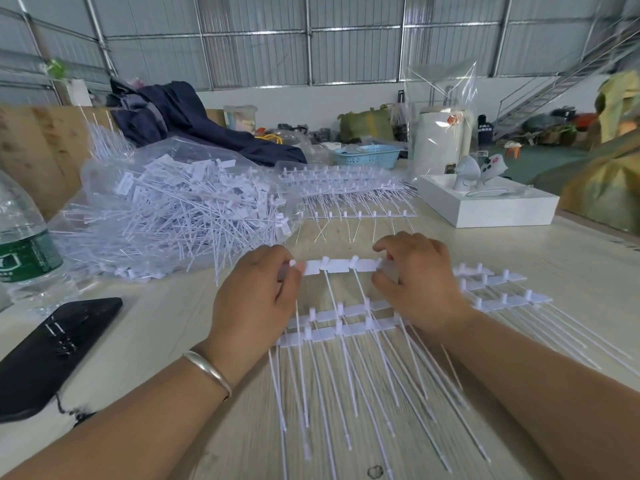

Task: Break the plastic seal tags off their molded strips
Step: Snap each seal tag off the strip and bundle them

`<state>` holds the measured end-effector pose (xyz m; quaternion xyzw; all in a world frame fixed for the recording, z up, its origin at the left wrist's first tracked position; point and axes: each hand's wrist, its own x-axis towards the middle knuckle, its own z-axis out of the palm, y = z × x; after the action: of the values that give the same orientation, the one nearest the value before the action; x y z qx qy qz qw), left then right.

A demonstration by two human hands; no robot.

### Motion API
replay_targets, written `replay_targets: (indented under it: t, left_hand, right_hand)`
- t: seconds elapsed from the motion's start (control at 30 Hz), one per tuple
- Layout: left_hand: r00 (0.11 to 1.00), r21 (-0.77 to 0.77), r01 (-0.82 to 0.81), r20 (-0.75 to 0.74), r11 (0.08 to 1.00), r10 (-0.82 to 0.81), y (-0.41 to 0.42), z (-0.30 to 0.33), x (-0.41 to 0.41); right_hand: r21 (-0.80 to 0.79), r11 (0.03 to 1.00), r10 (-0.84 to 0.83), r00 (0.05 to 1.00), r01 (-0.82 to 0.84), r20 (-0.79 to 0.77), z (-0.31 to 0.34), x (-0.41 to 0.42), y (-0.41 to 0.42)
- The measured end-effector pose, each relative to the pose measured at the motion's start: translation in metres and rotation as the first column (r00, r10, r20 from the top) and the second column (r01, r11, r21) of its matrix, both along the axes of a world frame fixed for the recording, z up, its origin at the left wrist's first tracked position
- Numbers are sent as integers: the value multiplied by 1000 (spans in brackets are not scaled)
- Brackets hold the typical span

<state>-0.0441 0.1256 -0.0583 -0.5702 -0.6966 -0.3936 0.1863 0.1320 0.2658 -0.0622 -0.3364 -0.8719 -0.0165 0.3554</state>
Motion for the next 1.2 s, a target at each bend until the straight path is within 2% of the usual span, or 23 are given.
replay_targets:
  t: [0.07,0.17,0.27,0.37,0.43,0.5,0.57,0.63,0.67,0.73,0.77,0.8,0.9,1.0,1.1,1.2]
  left_hand:
    - [1000,-20,-14,-1,1000,14,0,0,0]
    - [997,-134,-61,41,989,67,0,-4,-3]
    - [990,-205,-42,126,978,69,1,-6,-5]
    - [954,-150,42,301,988,5,1,-5,-5]
    - [925,-120,46,381,992,3,1,-4,-4]
    - [895,-88,47,446,995,-3,2,-2,-5]
    - [818,-49,110,572,993,-62,4,0,-7]
    - [682,16,213,714,977,-160,4,0,-6]
    - [602,53,253,773,966,-200,3,1,-5]
    - [447,117,311,858,943,-254,3,3,-1]
    - [372,149,337,886,930,-277,3,4,0]
    - [298,184,370,905,910,-305,3,6,1]
    - [119,270,513,918,815,-379,1,9,0]
    - [25,308,585,918,750,-396,1,11,1]
    - [-57,355,588,914,726,-401,1,13,4]
    - [-96,365,608,916,705,-391,0,15,5]
  right_hand:
    - [79,997,10,999,-7,-31,7,3,-2]
    - [241,968,112,983,-74,-147,22,8,-7]
    - [328,941,118,989,-83,-88,28,10,-9]
    - [232,972,8,994,-33,111,23,12,-4]
    - [160,987,-59,961,16,269,18,12,-1]
    - [114,993,-78,939,42,336,17,10,0]
    - [57,998,-28,945,10,327,18,9,-2]
    - [-141,986,117,963,-84,243,21,7,-9]
    - [-320,930,229,967,-182,115,23,7,-15]
    - [-606,667,363,899,-434,-245,30,6,-30]
    - [-646,553,367,850,-526,-377,32,4,-35]
    - [-635,511,373,815,-580,-444,34,2,-39]
    - [-552,535,378,765,-640,-521,35,-4,-45]
    - [-553,544,345,769,-631,-538,35,-1,-43]
    - [-567,526,327,766,-634,-554,36,3,-38]
    - [-541,481,325,714,-689,-620,34,4,-35]
